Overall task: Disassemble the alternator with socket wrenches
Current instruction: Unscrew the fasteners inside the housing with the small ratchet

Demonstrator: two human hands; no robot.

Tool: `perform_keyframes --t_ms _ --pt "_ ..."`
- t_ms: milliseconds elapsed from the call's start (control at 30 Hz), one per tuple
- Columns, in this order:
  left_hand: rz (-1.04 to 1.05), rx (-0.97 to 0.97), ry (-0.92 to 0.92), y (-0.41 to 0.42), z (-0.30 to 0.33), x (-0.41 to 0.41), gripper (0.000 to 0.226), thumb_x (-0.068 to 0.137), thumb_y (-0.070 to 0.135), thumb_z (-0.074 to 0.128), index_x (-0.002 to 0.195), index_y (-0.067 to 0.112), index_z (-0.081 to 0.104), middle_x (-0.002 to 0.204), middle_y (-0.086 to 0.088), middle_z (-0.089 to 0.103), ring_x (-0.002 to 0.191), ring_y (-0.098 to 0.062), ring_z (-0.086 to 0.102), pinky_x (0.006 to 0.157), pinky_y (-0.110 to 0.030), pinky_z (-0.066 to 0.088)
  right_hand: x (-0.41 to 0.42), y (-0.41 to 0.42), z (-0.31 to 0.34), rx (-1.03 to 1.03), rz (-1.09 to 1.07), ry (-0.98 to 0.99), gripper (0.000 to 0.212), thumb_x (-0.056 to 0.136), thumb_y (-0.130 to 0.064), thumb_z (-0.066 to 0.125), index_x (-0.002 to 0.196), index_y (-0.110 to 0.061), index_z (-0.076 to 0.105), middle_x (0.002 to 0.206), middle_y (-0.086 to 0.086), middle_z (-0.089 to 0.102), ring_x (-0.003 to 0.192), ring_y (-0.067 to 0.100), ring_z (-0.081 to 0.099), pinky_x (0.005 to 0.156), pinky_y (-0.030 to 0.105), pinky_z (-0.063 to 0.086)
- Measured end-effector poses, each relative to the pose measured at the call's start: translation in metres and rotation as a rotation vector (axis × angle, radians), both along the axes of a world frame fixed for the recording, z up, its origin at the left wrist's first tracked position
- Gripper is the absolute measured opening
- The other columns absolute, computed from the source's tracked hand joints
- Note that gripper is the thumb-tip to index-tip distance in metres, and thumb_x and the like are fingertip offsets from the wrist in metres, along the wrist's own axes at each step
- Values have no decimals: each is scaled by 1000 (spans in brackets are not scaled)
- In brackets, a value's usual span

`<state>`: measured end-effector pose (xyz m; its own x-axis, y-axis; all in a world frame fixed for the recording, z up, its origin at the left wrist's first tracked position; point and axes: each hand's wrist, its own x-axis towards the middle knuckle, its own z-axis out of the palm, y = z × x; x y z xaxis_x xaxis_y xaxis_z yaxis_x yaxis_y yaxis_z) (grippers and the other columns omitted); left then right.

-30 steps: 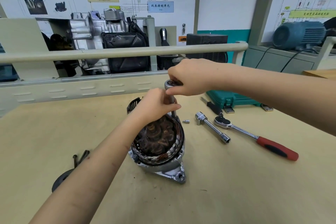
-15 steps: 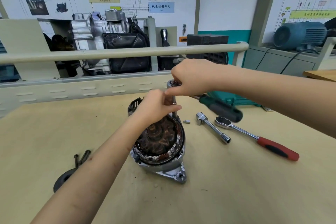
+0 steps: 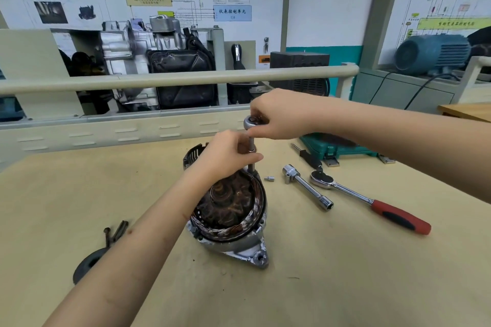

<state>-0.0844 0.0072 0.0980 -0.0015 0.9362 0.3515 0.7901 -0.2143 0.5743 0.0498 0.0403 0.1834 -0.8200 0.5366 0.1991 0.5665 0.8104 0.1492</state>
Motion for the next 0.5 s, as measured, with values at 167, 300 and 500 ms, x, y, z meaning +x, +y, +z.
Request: perform_keyframes --t_ms 167,300,500 --pt "-9 8 -22 -1 0 -3 15 79 20 71 70 17 59 73 -4 68 61 -5 57 63 -21 47 2 0 3 45 16 -54 37 92 -42 46 89 -7 59 80 7 61 71 21 55 56 29 40" --pt "69 76 59 0 -2 2 26 76 30 73 65 16 54 60 3 55 56 -10 49 57 -27 40 1 -1 0 47 -59 -6 44 90 -45 45 64 -10 48 55 1 53 50 14 47 45 25 33" --pt "-48 -40 -137 -6 1 -5 7 79 16 71 77 17 65 86 -4 70 74 -7 63 76 -21 51 3 -1 5 -51 67 -30 29 92 -31 49 109 -9 56 95 3 58 83 19 51 67 27 39"
